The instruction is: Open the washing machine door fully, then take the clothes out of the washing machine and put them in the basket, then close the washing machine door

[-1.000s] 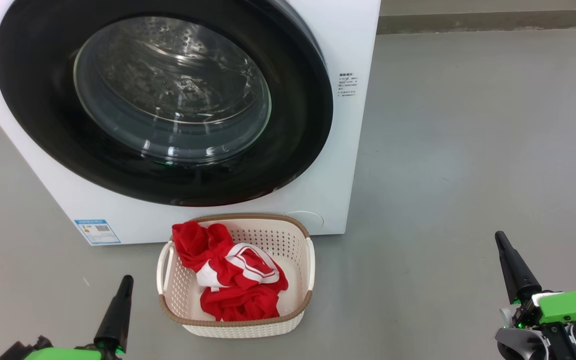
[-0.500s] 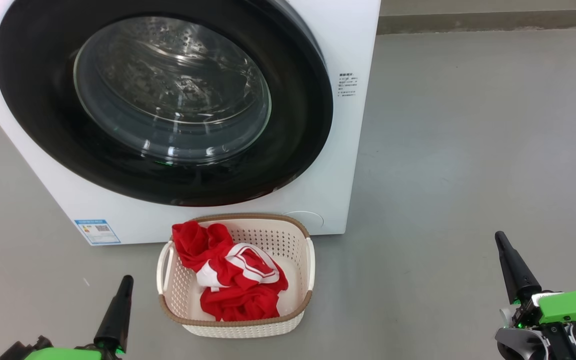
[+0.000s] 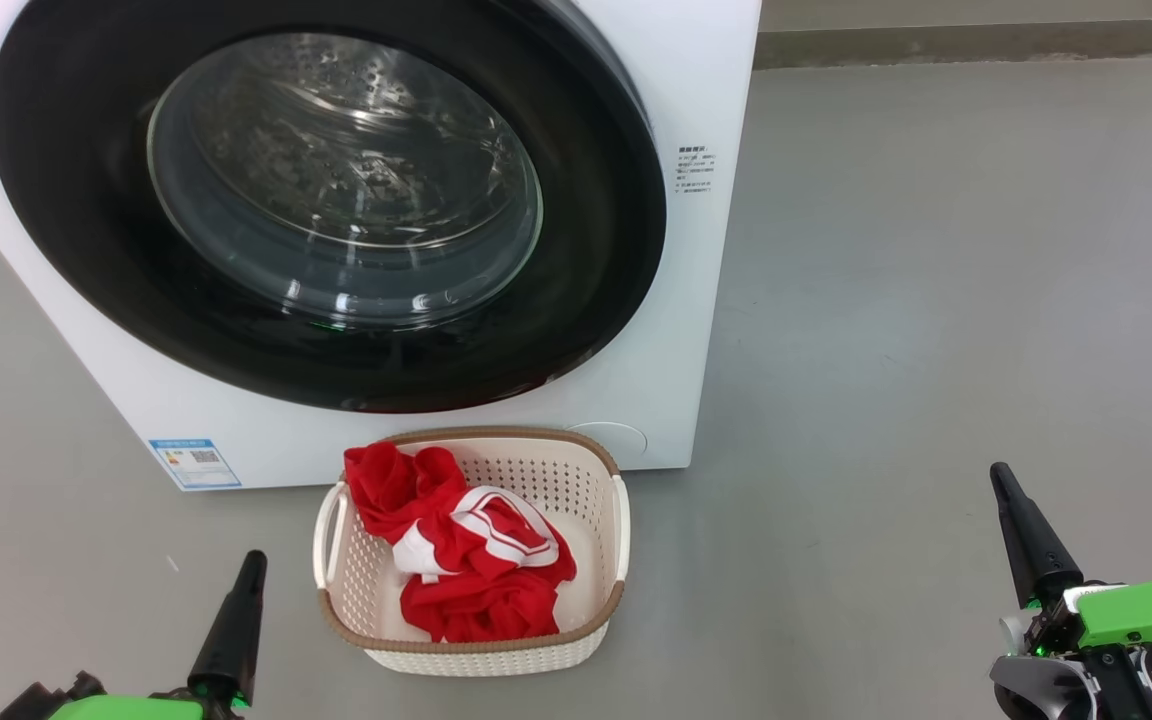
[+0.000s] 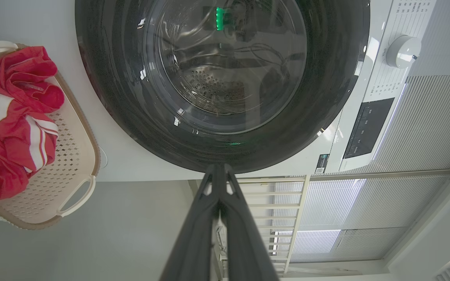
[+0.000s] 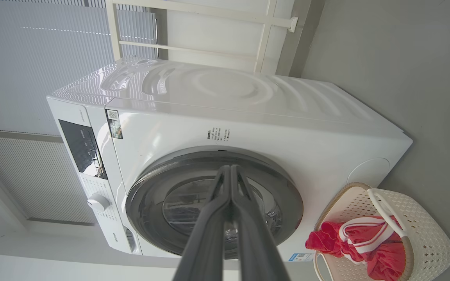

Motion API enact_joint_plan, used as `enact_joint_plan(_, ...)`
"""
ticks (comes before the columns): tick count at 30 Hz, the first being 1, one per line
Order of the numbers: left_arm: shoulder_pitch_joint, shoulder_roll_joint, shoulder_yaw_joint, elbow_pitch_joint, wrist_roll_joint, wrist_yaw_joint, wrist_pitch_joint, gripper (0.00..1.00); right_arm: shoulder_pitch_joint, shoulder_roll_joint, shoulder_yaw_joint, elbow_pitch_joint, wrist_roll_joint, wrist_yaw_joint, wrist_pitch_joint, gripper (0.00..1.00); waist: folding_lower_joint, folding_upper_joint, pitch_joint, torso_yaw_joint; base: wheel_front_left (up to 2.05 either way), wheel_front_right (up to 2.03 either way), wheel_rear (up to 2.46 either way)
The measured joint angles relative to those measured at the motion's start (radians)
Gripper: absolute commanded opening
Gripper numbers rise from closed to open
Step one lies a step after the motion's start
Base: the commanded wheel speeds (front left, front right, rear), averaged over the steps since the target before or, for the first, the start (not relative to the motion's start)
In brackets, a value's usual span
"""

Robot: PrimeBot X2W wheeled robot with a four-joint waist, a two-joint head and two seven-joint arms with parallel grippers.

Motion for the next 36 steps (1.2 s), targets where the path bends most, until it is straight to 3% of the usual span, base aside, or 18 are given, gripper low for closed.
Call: enact_joint_plan(36, 0.000, 0.000, 0.000, 0.000, 0.000, 0.000, 0.000, 0.00, 0.000, 0.002, -0.003, 0.000, -0.006, 0.000, 0.006, 0.00, 0.0000, 0.0000, 0.000, 0.000, 0.00, 0.00, 0.00)
